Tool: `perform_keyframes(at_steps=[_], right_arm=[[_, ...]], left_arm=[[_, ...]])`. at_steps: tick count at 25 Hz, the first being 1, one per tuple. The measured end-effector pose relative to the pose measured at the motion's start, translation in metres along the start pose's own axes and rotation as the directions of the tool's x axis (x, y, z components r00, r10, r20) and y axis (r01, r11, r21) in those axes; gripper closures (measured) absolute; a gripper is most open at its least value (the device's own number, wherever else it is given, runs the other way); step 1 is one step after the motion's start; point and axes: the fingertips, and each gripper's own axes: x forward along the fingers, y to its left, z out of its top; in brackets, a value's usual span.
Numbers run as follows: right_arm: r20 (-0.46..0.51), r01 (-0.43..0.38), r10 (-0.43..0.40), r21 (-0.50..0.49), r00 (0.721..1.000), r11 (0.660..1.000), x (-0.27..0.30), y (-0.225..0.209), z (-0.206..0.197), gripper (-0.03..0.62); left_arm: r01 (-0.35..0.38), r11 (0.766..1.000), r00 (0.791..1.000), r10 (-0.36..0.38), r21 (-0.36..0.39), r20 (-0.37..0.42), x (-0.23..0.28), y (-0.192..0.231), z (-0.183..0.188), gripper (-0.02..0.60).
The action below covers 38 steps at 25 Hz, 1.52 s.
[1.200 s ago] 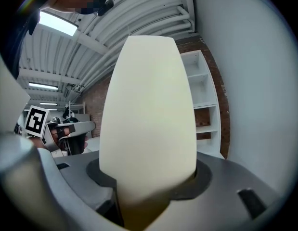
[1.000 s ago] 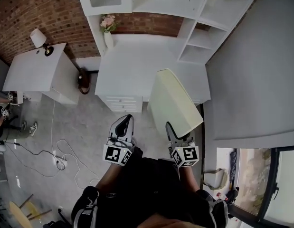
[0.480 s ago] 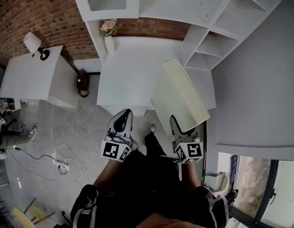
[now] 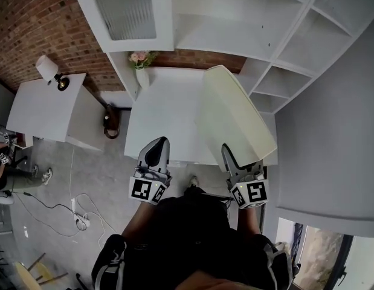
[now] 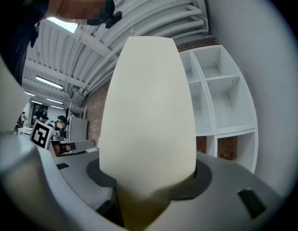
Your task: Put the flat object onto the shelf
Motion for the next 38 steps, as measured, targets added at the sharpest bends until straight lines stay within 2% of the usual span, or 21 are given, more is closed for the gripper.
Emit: perform_keyframes(at_steps=[3,6,12,15,18,20,22,23,25,26,28,29,30,32,38], right_arm=[[0.048,-0.04,0.043,-0.063,0.998,0.997,0.018,-0.014,0.032,0.309],[0.093,-0.043,0.056,-0.143,0.994,0.989,0.035,-0.023,0.061,0.309],[0.155,0.053,-0.01,-0.273,0.988,0.961,0.063,-0.037,0.101,0.309],[0.156,0.109,-0.054,-0.37,0.986,0.922,0.081,-0.039,0.113,0.309],[0.165,0.148,-0.071,-0.522,0.984,0.84,0.099,-0.035,0.126,0.309],[0.223,0.2,-0.084,-0.567,0.971,0.799,0.111,-0.029,0.138,0.309],[0.237,0.261,-0.145,-0.588,0.961,0.766,0.12,-0.032,0.138,0.309],[0.209,0.285,-0.196,-0.606,0.958,0.743,0.123,-0.038,0.132,0.309],[0.135,0.306,-0.296,-0.68,0.946,0.666,0.13,-0.051,0.116,0.309],[0.125,0.307,-0.322,-0.732,0.938,0.608,0.135,-0.054,0.114,0.309],[0.135,0.294,-0.342,-0.832,0.93,0.47,0.149,-0.058,0.117,0.309],[0.133,0.28,-0.35,-0.868,0.927,0.41,0.158,-0.061,0.116,0.307],[0.122,0.261,-0.362,-0.894,0.924,0.365,0.168,-0.065,0.112,0.307],[0.079,0.21,-0.389,-0.929,0.918,0.306,0.186,-0.074,0.097,0.306],[-0.035,0.061,-0.458,-0.979,0.888,0.193,0.23,-0.093,0.054,0.301]], left_arm=[[-0.008,1.0,1.0,0.008,0.011,0.018,0.025,0.002,0.006,0.565],[-0.02,1.0,0.999,0.019,0.013,0.029,0.044,0.012,0.007,0.565],[0.021,1.0,1.0,-0.021,-0.007,0.006,0.066,0.029,0.002,0.565],[0.044,0.999,0.999,-0.044,-0.002,0.001,0.072,0.037,0.006,0.565],[0.057,0.998,0.998,-0.057,-0.003,0.003,0.077,0.048,0.009,0.565],[0.059,0.998,0.998,-0.059,-0.006,0.001,0.078,0.056,0.008,0.565],[0.06,0.998,0.998,-0.06,-0.015,-0.004,0.078,0.063,0.004,0.565],[0.062,0.998,0.998,-0.062,-0.019,-0.005,0.079,0.065,0.003,0.565],[0.066,0.997,0.998,-0.066,-0.026,-0.009,0.079,0.069,0.001,0.565],[0.069,0.997,0.998,-0.07,-0.03,-0.01,0.079,0.069,0.001,0.565],[0.079,0.996,0.997,-0.079,-0.034,-0.01,0.08,0.068,0.001,0.565],[0.083,0.996,0.996,-0.084,-0.033,-0.008,0.081,0.067,0.001,0.565],[0.087,0.996,0.996,-0.087,-0.033,-0.005,0.083,0.067,0.001,0.565],[0.091,0.995,0.996,-0.091,-0.044,-0.005,0.084,0.067,-0.002,0.565],[0.114,0.992,0.993,-0.115,-0.059,-0.014,0.085,0.059,-0.006,0.565]])
